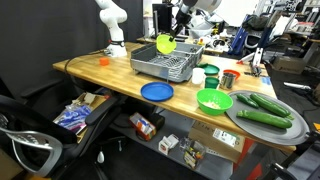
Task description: Take the yellow bowl from the dish rack and put it on the table
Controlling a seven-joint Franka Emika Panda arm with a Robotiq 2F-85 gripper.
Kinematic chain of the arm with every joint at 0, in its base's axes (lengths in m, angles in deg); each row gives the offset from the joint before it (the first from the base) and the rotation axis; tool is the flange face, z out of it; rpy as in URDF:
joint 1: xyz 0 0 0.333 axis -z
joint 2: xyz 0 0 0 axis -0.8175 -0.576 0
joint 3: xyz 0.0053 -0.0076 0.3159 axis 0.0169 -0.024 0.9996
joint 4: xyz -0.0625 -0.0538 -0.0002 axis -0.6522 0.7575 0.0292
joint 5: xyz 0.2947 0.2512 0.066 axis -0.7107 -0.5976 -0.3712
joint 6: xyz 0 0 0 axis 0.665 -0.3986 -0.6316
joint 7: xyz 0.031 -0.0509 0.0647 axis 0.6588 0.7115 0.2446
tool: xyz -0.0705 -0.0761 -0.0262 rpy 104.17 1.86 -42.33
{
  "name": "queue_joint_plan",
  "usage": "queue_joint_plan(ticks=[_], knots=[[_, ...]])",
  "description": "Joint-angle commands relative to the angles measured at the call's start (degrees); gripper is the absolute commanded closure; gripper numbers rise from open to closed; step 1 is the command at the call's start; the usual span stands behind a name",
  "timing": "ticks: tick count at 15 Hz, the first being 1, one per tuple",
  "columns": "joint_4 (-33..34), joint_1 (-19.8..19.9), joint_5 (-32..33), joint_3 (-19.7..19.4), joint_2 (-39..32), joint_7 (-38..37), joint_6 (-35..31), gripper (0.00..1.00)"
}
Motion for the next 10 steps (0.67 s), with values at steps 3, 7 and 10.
queue_joint_plan(ticks=[3,7,10], knots=[[-18.9,0.1,-0.2,-1.3,14.8,-3.2,4.7,0.99],[-31.0,-0.7,-0.6,-1.5,23.4,-5.4,7.2,0.99],[-40.3,-0.8,-2.4,-1.4,26.8,-6.8,5.1,0.99]])
